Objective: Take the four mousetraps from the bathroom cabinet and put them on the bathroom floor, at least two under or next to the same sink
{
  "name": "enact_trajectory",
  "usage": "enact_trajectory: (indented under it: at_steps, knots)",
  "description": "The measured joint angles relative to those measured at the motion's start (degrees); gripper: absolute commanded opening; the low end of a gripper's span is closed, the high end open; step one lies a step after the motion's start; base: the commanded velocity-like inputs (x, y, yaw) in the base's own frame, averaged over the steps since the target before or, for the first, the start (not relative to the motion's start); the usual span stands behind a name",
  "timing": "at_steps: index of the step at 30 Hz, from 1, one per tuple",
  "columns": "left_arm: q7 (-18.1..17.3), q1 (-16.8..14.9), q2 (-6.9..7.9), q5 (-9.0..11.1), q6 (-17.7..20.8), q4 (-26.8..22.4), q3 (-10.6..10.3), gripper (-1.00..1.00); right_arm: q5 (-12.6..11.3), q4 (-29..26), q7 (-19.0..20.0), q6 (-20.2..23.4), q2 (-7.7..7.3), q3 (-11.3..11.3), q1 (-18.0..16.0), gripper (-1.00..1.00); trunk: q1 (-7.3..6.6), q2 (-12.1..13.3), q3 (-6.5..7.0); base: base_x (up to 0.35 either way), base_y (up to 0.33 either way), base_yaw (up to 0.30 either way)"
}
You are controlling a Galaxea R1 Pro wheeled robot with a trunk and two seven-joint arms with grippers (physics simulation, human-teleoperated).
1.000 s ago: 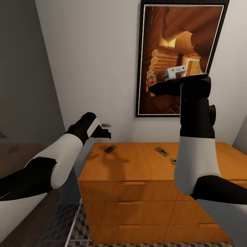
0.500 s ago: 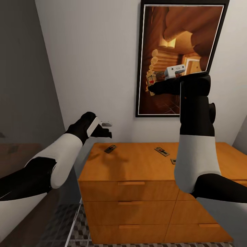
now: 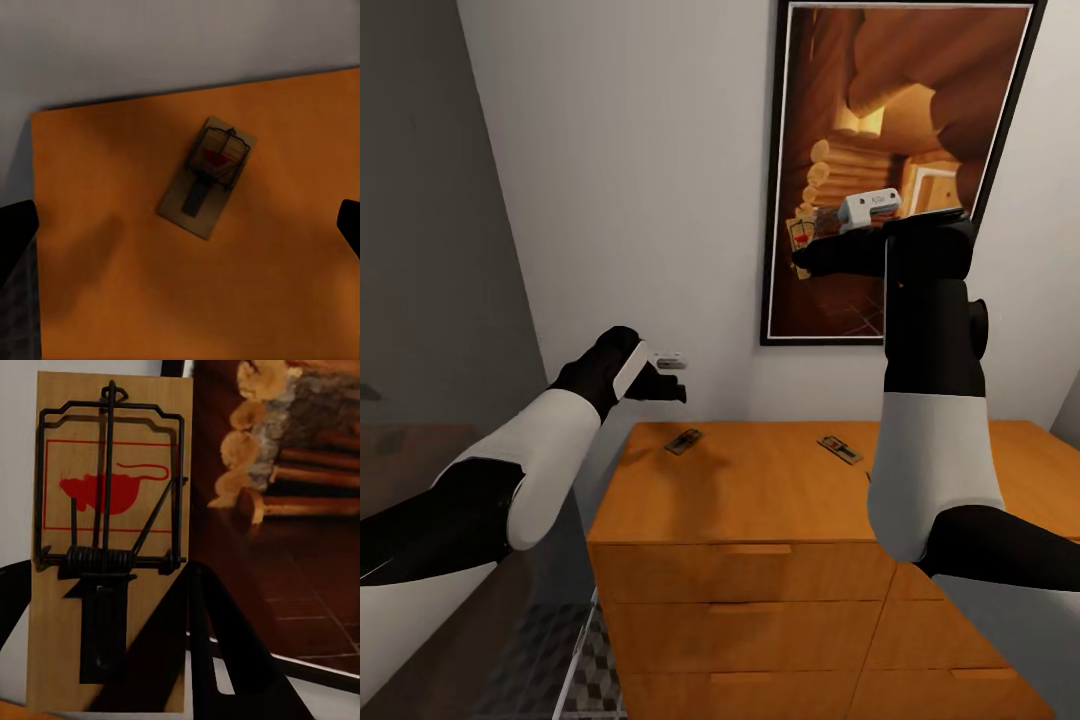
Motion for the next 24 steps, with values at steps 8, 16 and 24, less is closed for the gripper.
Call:
enact_trajectory:
  at_steps: [8, 16, 24]
  knots:
    - [0.1, 0.0, -0.04, 0.0, 0.0, 0.0, 0.0, 1.00, 0.0, 0.6, 0.0, 0.0, 0.00, 0.0, 0.0, -1.00, 0.00, 0.0, 0.00, 0.008, 0.002, 0.000]
    - [0.1, 0.1, -0.05, 0.0, 0.0, 0.0, -0.1, 1.00, 0.0, 0.8, 0.0, 0.0, 0.01, 0.0, 0.0, -1.00, 0.00, 0.0, 0.00, 0.040, -0.026, 0.000]
    - [0.1, 0.0, -0.08, 0.0, 0.0, 0.0, -0.2, 1.00, -0.1, 0.9, 0.0, 0.0, 0.00, 0.0, -0.2, -1.00, 0.00, 0.0, 0.00, 0.097, -0.070, 0.000]
